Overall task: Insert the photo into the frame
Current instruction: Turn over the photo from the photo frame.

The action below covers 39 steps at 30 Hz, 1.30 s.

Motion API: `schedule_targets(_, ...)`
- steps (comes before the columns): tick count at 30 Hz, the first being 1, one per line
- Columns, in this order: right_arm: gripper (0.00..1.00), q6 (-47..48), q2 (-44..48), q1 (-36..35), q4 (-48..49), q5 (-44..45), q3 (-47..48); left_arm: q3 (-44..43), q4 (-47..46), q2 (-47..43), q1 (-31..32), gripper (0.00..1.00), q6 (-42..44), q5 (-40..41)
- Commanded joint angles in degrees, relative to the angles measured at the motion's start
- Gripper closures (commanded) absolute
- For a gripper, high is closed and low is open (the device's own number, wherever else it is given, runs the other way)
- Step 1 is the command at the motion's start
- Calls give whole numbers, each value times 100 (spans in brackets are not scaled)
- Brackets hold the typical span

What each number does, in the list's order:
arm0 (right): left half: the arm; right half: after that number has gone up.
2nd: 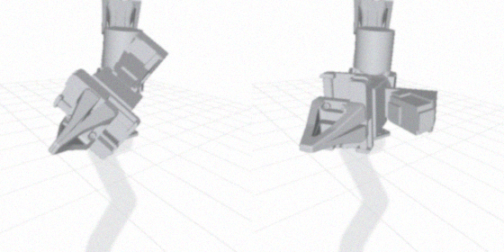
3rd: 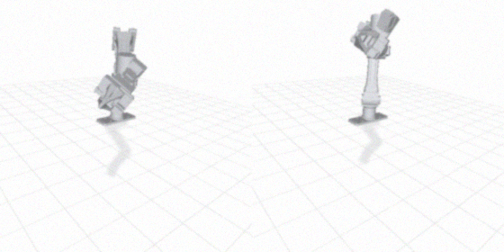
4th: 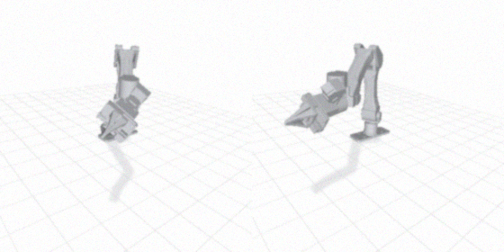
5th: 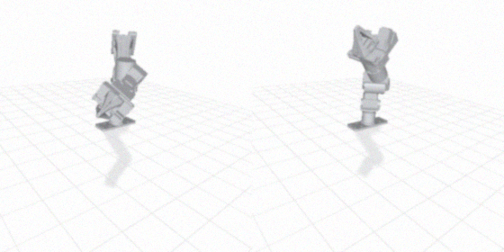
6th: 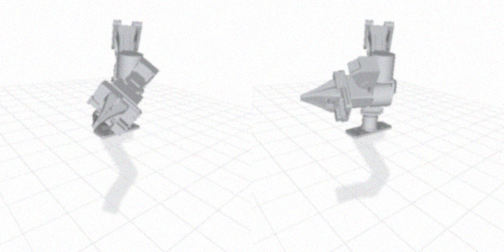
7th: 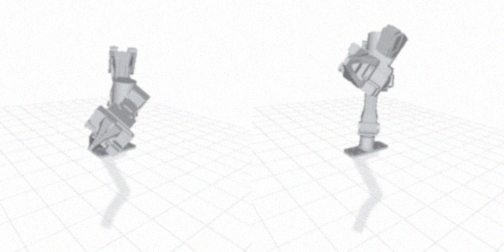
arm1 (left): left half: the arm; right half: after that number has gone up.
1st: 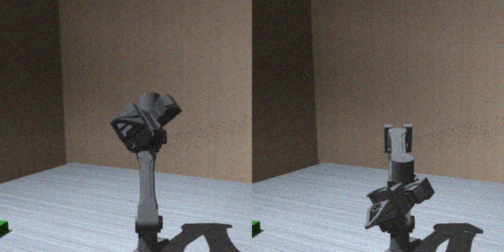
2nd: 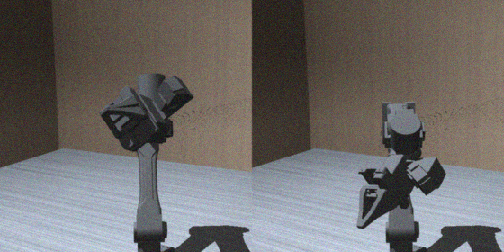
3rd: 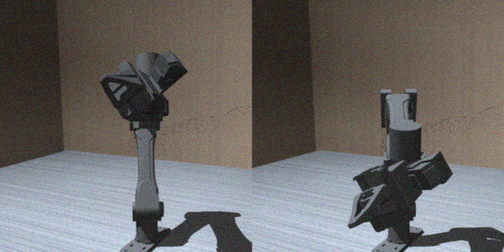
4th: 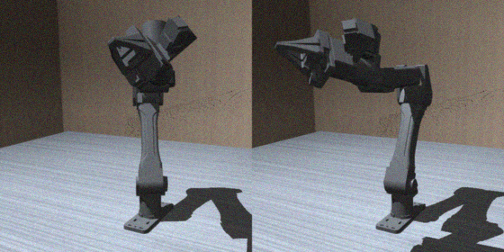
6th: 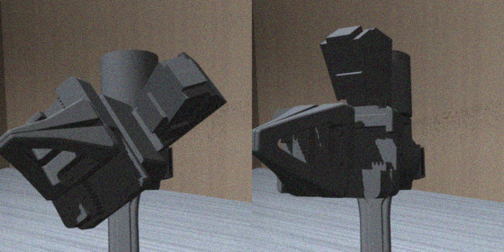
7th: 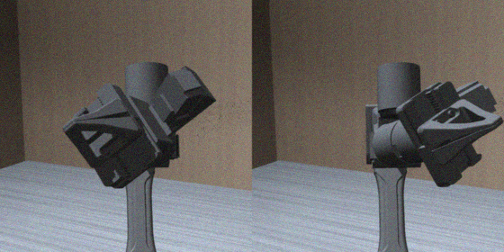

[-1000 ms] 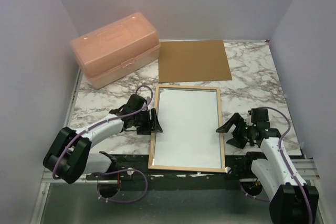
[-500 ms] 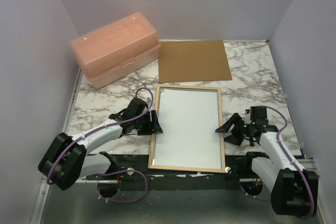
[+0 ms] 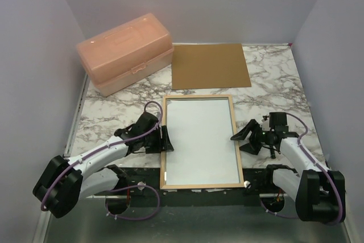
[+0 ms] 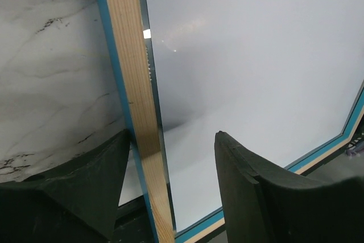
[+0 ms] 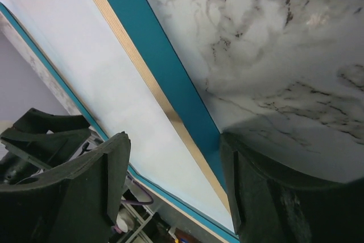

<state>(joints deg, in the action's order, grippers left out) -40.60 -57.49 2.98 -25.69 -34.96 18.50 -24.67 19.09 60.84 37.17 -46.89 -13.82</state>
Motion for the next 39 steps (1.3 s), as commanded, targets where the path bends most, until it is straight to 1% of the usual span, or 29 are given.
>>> schedule_targets(1,28,-41,-227,-60,448,214,186,-336,468,-11,180,35,-135,-265)
schedule_targets(3,25,15,-357,-60,475,392,366,-540,756,45,179,28,-17,-21)
schedule_targets(4,23,63,-462,-55,461,494,500,-623,872,76,177,28,35,97)
schedule_targets(5,20,95,-592,-52,489,550,625,-734,988,98,177,24,96,232)
schedule_targets(6,20,104,-724,-53,585,542,708,-847,1086,136,172,22,144,339)
schedule_targets(9,17,223,-1255,-55,688,666,1120,-1167,1240,321,105,22,356,527)
schedule_targets(14,13,266,-2287,-61,971,796,1845,-1744,1207,837,-219,22,730,416)
schedule_targets(20,13,12,-3404,-55,1523,854,2623,-2484,774,1567,-985,22,1130,-259)
schedule_targets(26,12,-181,-4398,6,1741,891,3445,-3618,719,2576,-1624,22,1341,-634)
schedule_targets(29,12,-183,-4820,186,1725,925,3855,-4053,578,3003,-1901,23,1284,-732)
schedule_targets(32,12,-122,-5175,514,1625,994,4182,-4521,557,3444,-2117,24,1284,-632)
schedule_targets(36,12,82,-5375,985,1466,1231,4486,-5275,703,4115,-2205,27,1405,-352)
schedule_targets(39,12,156,-5540,1209,1415,1282,4678,-5852,807,4637,-2205,28,1455,-272)
